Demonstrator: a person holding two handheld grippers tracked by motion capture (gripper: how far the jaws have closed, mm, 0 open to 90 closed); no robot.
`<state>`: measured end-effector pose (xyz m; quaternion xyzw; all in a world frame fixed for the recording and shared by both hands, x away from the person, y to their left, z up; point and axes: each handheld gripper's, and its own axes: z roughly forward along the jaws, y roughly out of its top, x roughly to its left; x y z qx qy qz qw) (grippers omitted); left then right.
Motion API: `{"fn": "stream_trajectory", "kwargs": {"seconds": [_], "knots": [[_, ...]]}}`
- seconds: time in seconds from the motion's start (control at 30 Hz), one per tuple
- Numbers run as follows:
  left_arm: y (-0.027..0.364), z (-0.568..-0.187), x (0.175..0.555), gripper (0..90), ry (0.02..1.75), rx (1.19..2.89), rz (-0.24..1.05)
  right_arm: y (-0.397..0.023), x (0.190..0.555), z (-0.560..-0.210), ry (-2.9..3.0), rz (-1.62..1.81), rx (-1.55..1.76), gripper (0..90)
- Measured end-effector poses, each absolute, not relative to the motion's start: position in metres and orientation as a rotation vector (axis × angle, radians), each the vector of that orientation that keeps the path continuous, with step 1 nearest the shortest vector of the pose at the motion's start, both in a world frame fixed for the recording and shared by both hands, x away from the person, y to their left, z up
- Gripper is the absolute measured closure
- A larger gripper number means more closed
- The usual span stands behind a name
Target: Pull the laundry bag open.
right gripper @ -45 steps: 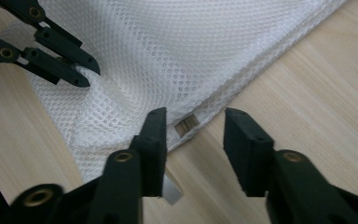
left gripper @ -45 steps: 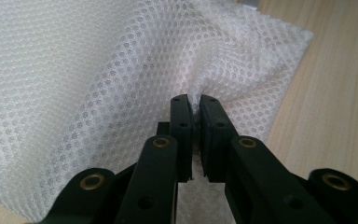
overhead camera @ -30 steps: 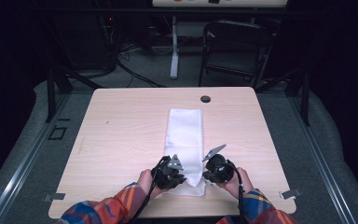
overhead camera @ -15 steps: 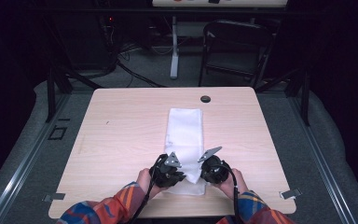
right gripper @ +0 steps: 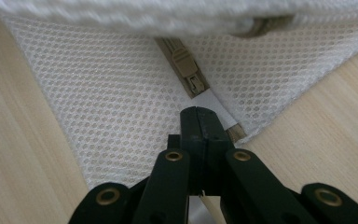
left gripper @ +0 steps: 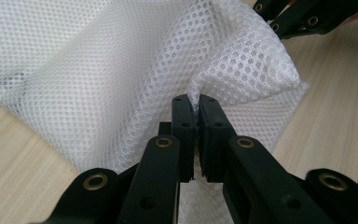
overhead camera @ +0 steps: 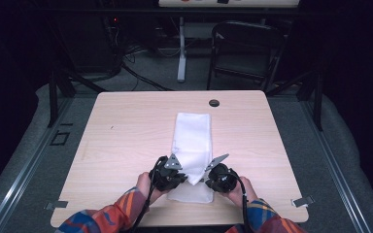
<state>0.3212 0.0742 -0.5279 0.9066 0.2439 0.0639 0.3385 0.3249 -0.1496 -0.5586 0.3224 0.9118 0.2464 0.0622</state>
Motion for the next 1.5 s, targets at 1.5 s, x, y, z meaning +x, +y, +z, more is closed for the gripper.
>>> {"fn": "stream_trajectory", "kwargs": {"seconds": [1.5], "knots": [[0.149, -0.518, 0.328, 86.0, 0.861, 2.339, 0.213, -0.149, 0.326, -0.558, 2.757, 0.735, 1.006, 90.0]]}}
